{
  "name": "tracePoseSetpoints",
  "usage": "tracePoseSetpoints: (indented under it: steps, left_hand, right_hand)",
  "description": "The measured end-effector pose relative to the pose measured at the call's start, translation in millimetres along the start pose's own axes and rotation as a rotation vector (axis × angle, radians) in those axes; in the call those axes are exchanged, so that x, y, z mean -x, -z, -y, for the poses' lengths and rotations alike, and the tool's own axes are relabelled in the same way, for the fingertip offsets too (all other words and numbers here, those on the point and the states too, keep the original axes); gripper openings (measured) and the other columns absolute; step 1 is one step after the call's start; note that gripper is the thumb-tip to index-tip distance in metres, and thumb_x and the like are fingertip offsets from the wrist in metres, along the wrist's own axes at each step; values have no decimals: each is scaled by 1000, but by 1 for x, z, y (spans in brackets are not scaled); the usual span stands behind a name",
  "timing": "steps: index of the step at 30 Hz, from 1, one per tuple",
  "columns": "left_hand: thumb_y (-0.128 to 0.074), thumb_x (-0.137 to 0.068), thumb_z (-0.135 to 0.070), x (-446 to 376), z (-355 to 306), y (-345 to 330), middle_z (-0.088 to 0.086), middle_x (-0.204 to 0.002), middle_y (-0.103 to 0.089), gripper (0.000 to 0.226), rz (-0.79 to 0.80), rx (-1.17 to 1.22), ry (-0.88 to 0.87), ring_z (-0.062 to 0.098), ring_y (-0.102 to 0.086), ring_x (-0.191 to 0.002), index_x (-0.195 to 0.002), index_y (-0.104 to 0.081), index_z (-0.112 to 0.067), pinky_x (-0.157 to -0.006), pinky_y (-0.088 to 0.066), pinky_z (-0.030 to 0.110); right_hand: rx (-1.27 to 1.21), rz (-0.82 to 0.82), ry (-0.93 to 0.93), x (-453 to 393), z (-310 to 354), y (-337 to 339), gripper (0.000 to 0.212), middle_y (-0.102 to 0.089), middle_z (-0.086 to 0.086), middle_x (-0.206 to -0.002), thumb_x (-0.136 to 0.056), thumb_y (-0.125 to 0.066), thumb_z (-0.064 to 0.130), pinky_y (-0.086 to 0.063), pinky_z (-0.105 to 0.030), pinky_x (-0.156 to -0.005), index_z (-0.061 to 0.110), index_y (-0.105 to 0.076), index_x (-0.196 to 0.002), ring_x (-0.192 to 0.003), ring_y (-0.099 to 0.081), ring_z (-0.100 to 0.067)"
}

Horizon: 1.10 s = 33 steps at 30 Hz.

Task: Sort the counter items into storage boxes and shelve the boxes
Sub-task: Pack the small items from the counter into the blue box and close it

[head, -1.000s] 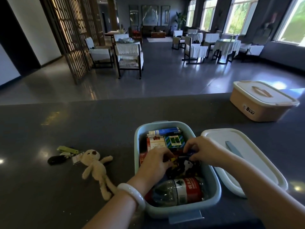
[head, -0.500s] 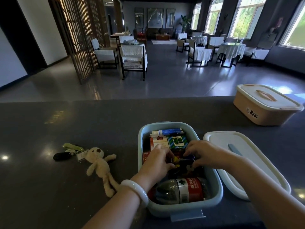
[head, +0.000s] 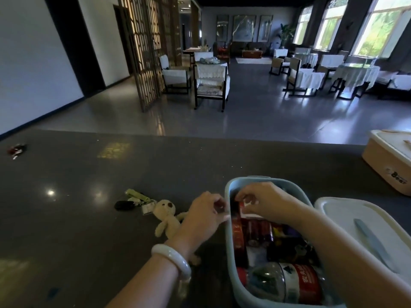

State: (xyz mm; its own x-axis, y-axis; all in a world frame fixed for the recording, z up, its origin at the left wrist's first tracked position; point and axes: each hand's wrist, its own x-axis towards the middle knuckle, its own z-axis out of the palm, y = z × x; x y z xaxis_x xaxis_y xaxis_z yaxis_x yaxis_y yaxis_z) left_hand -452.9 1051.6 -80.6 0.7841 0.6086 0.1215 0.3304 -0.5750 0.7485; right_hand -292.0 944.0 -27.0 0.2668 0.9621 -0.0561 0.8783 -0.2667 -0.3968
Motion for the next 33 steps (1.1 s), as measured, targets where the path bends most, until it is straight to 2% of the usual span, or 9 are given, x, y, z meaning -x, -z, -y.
tracePoseSetpoints:
  steps: [6,10,12,16,18,21,25,29,33]
  left_hand:
    - [-74,-82,-28,2,76,60,-11,-102,-53,23,-55,-136,182,0,-53,-85,-102,-62,-30,-69,-38,9]
    - [-69,-85,-28,15,122,95,-7,-102,-56,16,-54,-151,221,8,-58,-92,-99,-63,-22,-80,-49,22]
    - [-70,-85,-29,22,141,107,-13,-99,-54,15,-86,-148,226,2,-57,-89,-98,-62,-26,-76,-46,16]
    - [-73,-82,-27,31,176,119,-6,-110,-48,39,-81,-247,298,11,-53,-102,-118,-59,-22,-86,-42,19]
    - [-73,-82,-27,32,189,121,-1,-124,-43,54,-53,-261,329,17,-47,-114,-131,-50,-21,-95,-40,24]
    - [-70,-83,-32,28,201,119,3,-140,-30,70,-11,-210,313,26,-35,-126,-143,-36,-23,-104,-34,33]
    - [-75,-80,-28,12,209,110,-8,-147,-22,84,24,-161,230,23,-26,-131,-148,-25,-35,-108,-28,35]
    - [-67,-86,-33,-15,185,94,-10,-133,-43,54,-19,-200,159,16,-42,-121,-133,-42,-40,-104,-38,34]
    - [-57,-92,-25,-29,133,87,-11,-92,-62,10,-173,-92,47,10,-60,-86,-99,-56,-32,-74,-46,22]
  right_hand:
    - [-67,142,-42,-78,66,-48,27,-59,10,-105,-87,-67,29,-48,-20,-76,29,-59,-113,-92,-57,-3]
    - [-219,288,-196,-120,100,-96,52,-54,0,-122,-86,-68,32,-51,-30,-88,23,-47,-132,-104,-56,-14]
    - [-214,287,-254,-137,115,-122,65,-46,-6,-136,-86,-68,35,-49,-36,-94,20,-36,-142,-116,-52,-21]
    - [-137,230,-335,-151,134,-171,89,-32,-4,-146,-78,-73,42,-40,-45,-105,29,-20,-149,-130,-37,-29]
    - [-120,165,-339,-151,134,-185,75,-40,-1,-137,-78,-72,38,-43,-44,-100,35,-31,-140,-119,-45,-24]
    - [-326,103,-279,-147,134,-182,39,-50,8,-112,-81,-67,32,-49,-27,-74,39,-46,-113,-88,-57,-11]
    - [-399,-9,-115,-142,136,-138,43,-50,19,-104,-77,-75,27,-40,-14,-70,50,-46,-98,-94,-55,-2]
    - [-418,-89,-23,-128,130,-95,47,-56,19,-109,-77,-77,19,-44,-14,-77,43,-53,-111,-101,-55,1]
    - [-486,-217,16,-101,116,-57,50,-59,23,-105,-75,-79,18,-44,-1,-67,44,-54,-110,-96,-53,16]
